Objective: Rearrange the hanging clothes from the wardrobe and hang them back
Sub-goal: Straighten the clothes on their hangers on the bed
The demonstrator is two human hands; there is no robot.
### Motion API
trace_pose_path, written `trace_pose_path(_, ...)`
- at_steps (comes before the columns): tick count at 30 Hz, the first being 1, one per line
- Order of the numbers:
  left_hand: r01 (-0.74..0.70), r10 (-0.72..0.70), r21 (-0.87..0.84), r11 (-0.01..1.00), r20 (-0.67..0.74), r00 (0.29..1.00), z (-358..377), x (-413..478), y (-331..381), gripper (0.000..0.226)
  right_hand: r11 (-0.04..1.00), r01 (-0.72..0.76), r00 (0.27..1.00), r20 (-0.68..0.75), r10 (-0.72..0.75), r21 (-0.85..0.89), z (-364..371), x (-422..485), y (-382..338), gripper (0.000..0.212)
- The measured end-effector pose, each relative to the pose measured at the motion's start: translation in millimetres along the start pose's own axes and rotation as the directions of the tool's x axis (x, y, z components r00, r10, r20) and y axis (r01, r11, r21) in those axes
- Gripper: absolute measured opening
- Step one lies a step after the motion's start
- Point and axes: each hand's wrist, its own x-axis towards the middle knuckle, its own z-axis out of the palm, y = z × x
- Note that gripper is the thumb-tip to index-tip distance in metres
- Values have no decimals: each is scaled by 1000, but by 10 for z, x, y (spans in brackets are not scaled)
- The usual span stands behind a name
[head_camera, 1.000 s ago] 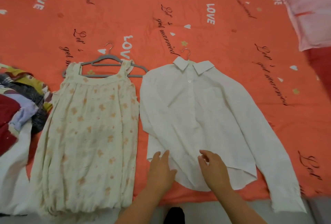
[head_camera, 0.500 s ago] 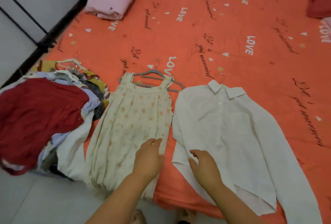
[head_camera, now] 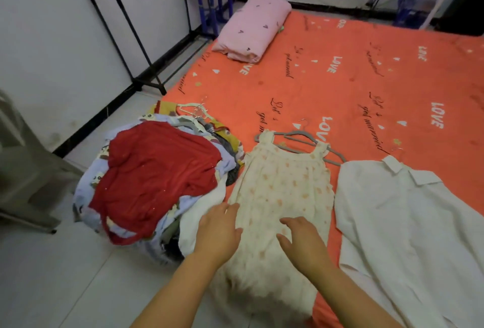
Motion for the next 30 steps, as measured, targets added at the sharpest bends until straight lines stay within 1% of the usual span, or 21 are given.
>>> trace_pose_path(4,-22,26,86,996,-44,999,-307,-126,-826,52,999,13,1000,-6,-13,-48,310,140,-787,44)
trace_pose_path(8,14,-8,101,995,-60,998,-605,-157,-1499,49,997,52,999,7,-52,-64,513,300,-1428,43)
trace_pose_path(11,35,-28,96,995,-67,997,-759,-40,-1859,46,994,81,997,3,-81,-66,598,514,-1738,42)
trace_pose_path(16,47,-42,74,996,-72,997,-946,317,-2266,52,994,96,995,33,-94,-60,705,968,-2012,44)
trace_pose_path(19,41,-36,81,996,-56,998,-1047,682,-2481,53,995,98,994,45,-96,-37,793,1432,-2126,42)
trace_pose_path(23,35,-33,105,994,-20,999,-1150,1396,-2767,53,996,88,995,51,-87,-21,900,2294,-2281,43)
trace_pose_path(27,33,-36,88,996,31,999,-1146,2177,-2984,54,999,37,999,36,-38,15,1028,3166,-2330,41)
trace_pose_path(30,43,-47,60,997,69,997,-1054,2703,-3099,55,999,32,999,41,-33,20,1131,3793,-2335,42)
